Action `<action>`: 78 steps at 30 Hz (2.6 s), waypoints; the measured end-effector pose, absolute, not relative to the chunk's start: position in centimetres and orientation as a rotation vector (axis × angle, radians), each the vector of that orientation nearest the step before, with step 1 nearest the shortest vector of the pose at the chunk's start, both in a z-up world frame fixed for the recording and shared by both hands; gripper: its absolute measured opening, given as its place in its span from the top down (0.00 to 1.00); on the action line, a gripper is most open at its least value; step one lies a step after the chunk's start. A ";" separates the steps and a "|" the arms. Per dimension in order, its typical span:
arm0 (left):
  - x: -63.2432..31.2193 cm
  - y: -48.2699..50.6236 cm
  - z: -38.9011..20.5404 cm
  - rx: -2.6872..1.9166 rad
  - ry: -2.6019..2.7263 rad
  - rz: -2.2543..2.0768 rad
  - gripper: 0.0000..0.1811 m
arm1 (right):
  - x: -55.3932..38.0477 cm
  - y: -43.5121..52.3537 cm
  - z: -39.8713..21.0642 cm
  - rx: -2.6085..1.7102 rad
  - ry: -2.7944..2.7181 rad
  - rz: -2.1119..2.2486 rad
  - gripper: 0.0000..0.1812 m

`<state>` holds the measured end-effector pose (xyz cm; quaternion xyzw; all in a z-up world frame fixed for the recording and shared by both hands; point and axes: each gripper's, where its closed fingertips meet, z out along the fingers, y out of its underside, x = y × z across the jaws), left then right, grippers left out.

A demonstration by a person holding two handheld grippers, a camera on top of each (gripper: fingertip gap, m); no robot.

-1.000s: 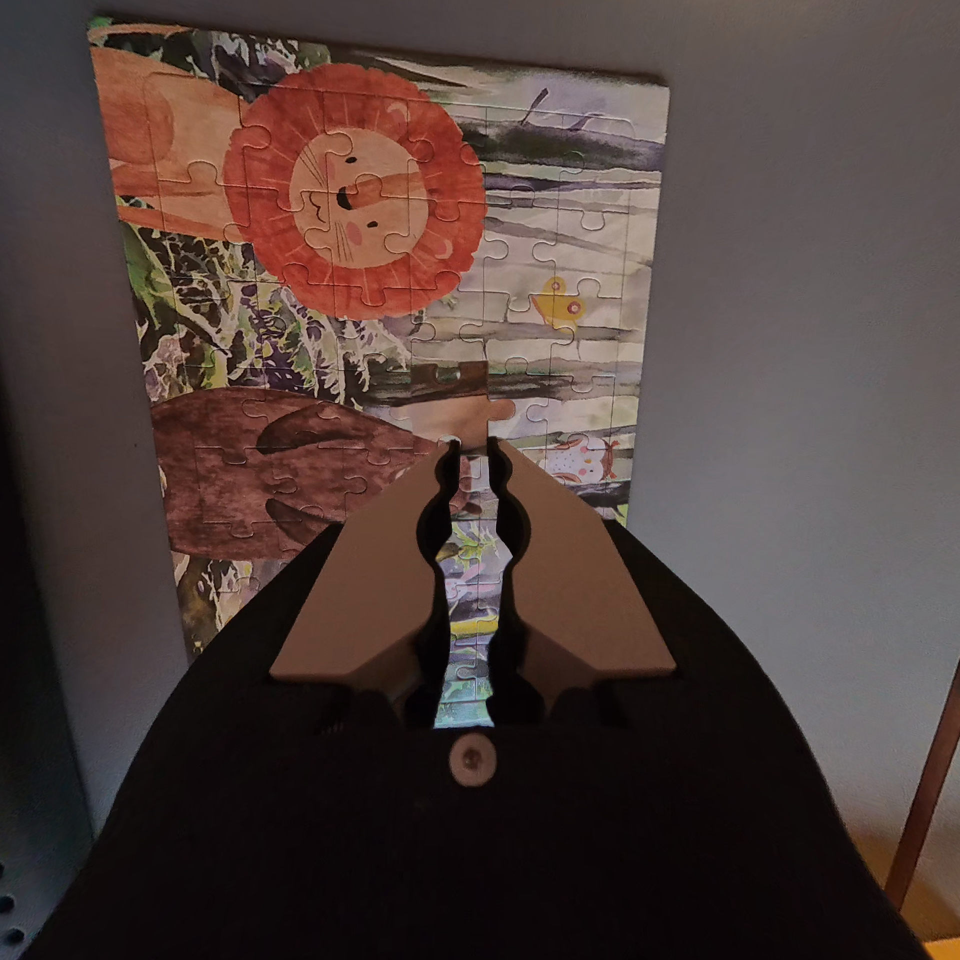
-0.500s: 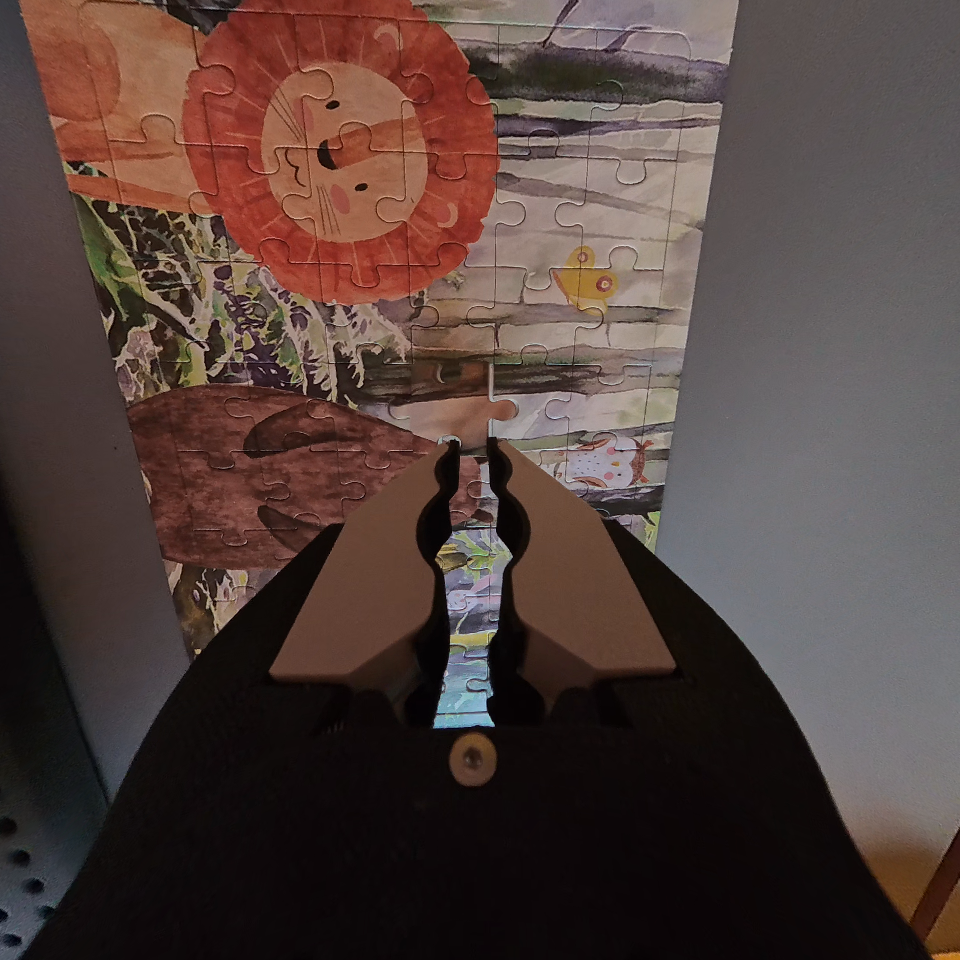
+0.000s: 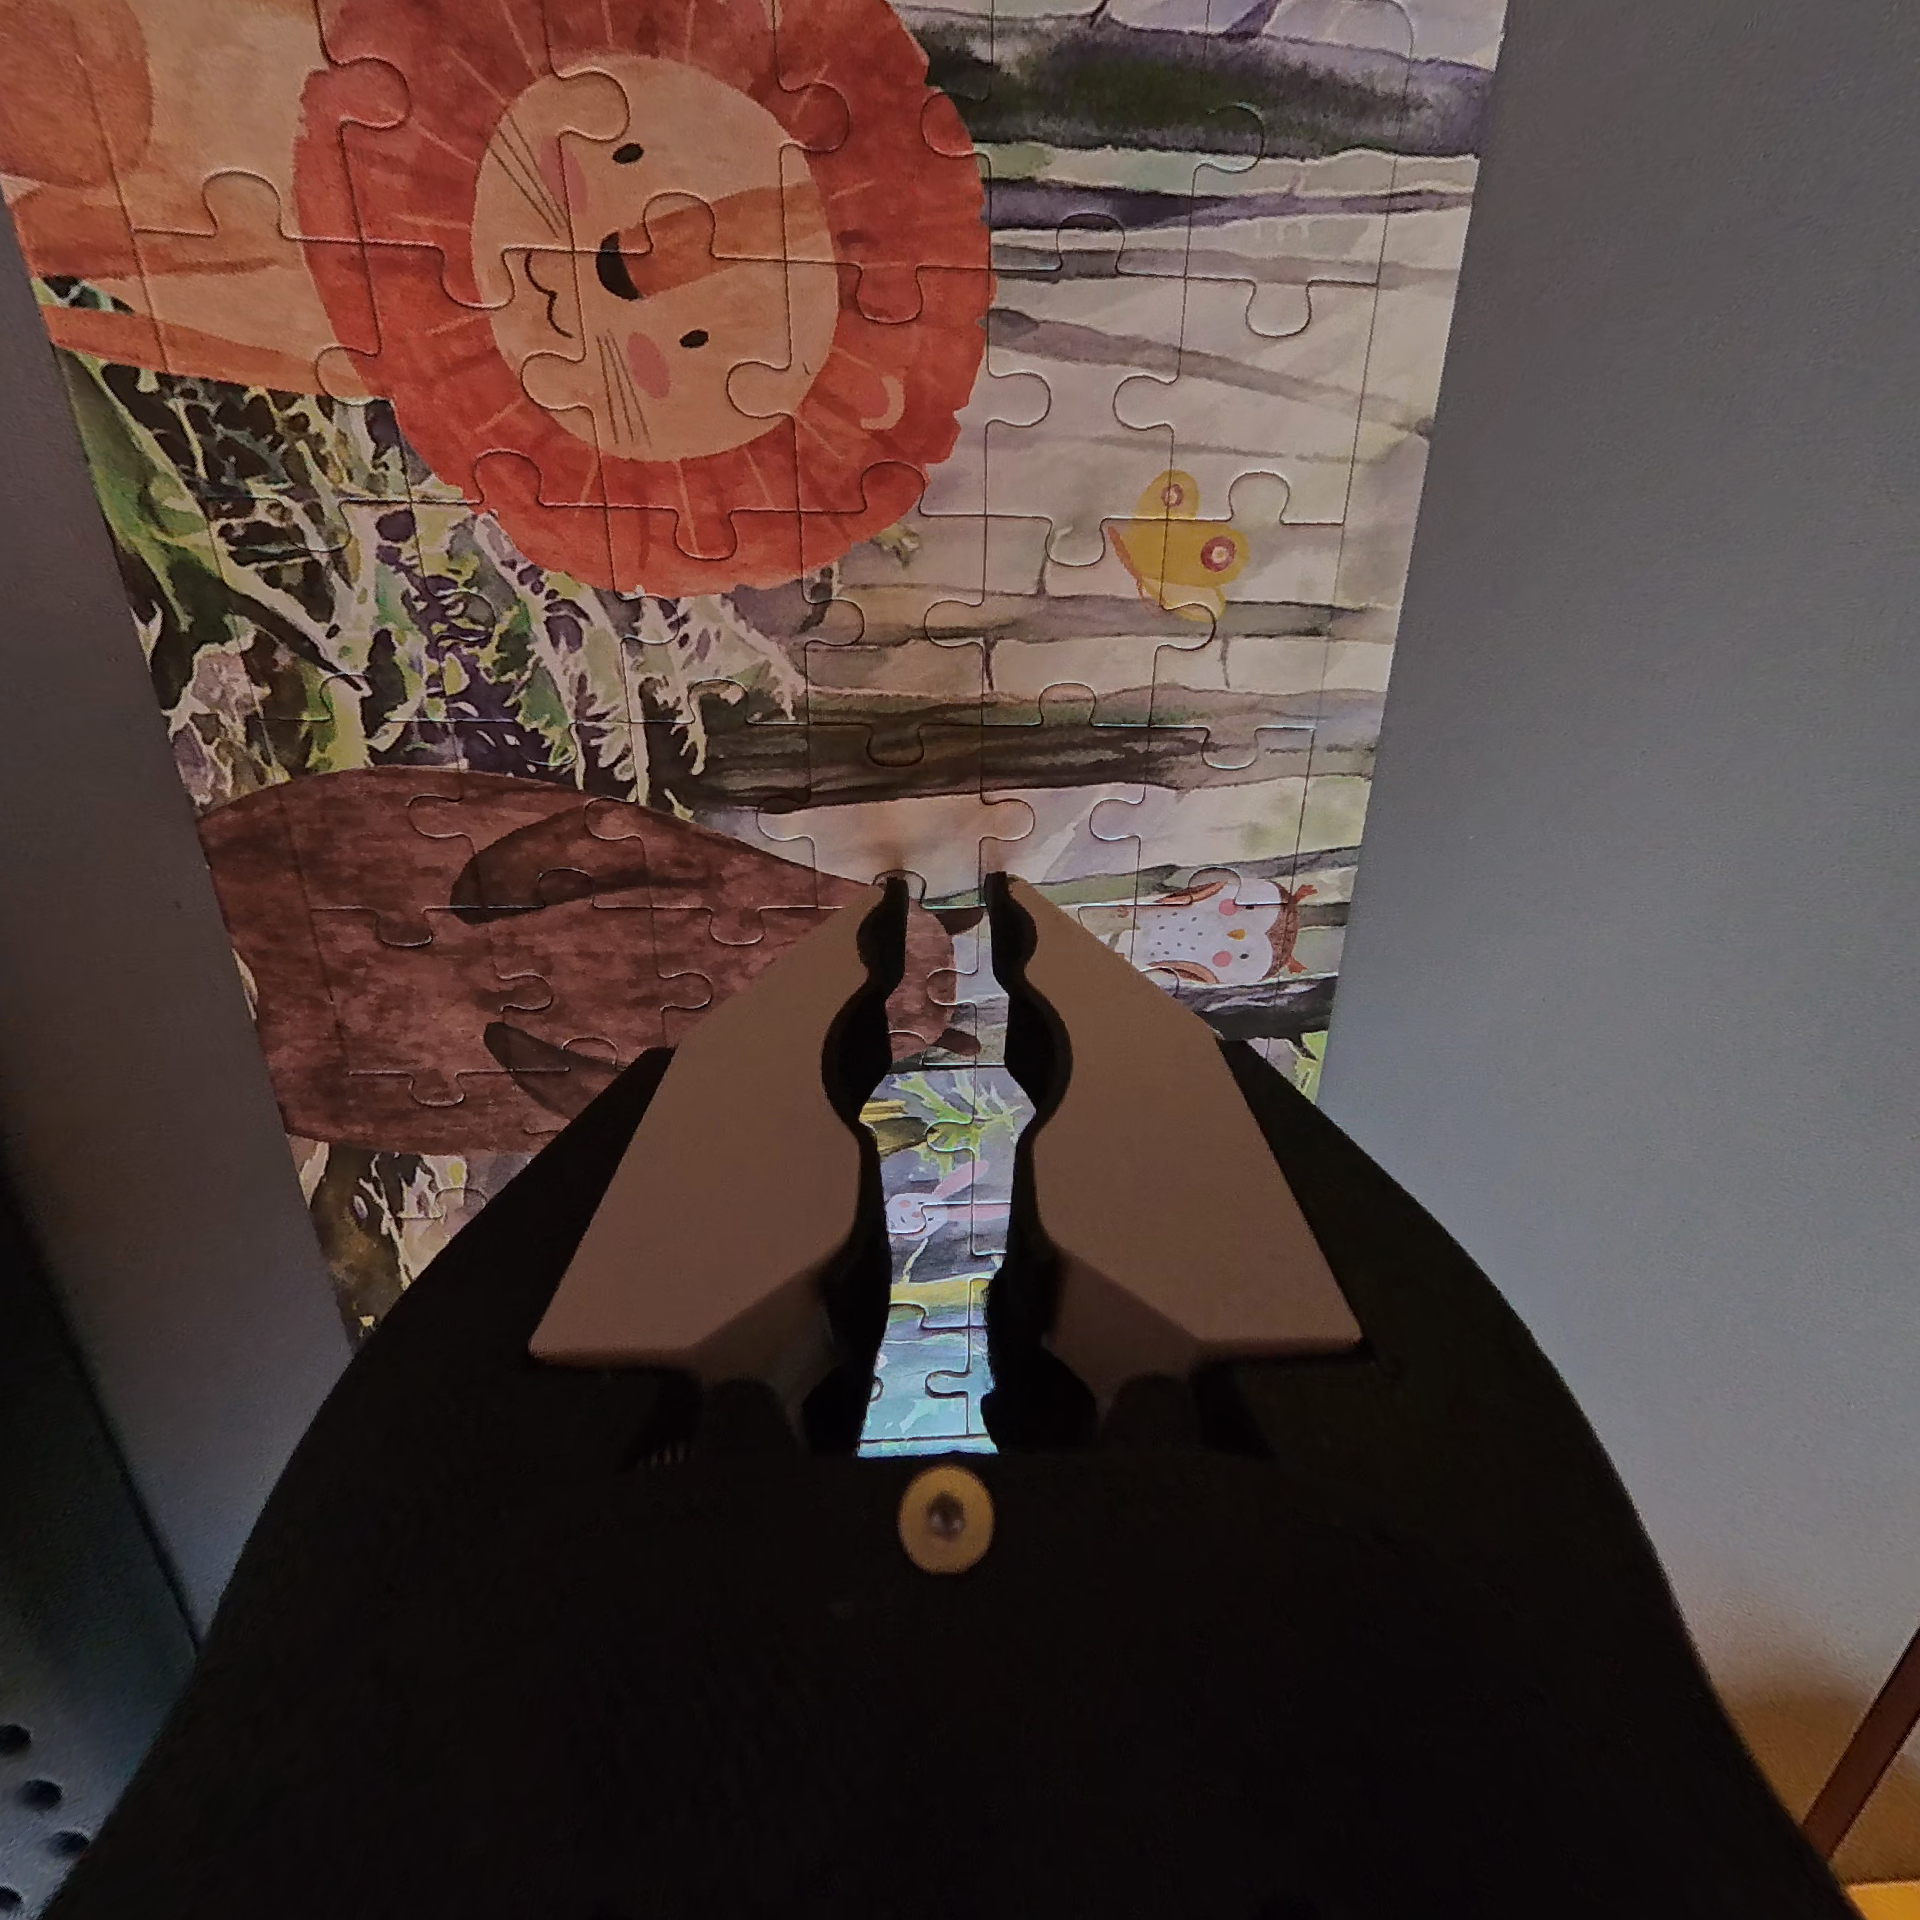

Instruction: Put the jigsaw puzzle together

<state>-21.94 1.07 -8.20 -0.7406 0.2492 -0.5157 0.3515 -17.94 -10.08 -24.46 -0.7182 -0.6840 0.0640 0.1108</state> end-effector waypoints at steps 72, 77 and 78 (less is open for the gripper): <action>-30.7 -18.8 -24.3 -2.308 0.975 -0.291 0.34 | -4.8 -22.5 -23.1 -2.191 -0.942 0.449 0.54; -30.1 -18.5 -24.1 -2.286 0.983 -0.280 0.36 | -5.1 -22.2 -23.3 -2.213 -0.920 0.429 0.56; -30.1 -18.5 -24.1 -2.289 0.987 -0.276 0.36 | -5.1 -22.2 -23.5 -2.222 -0.922 0.421 0.56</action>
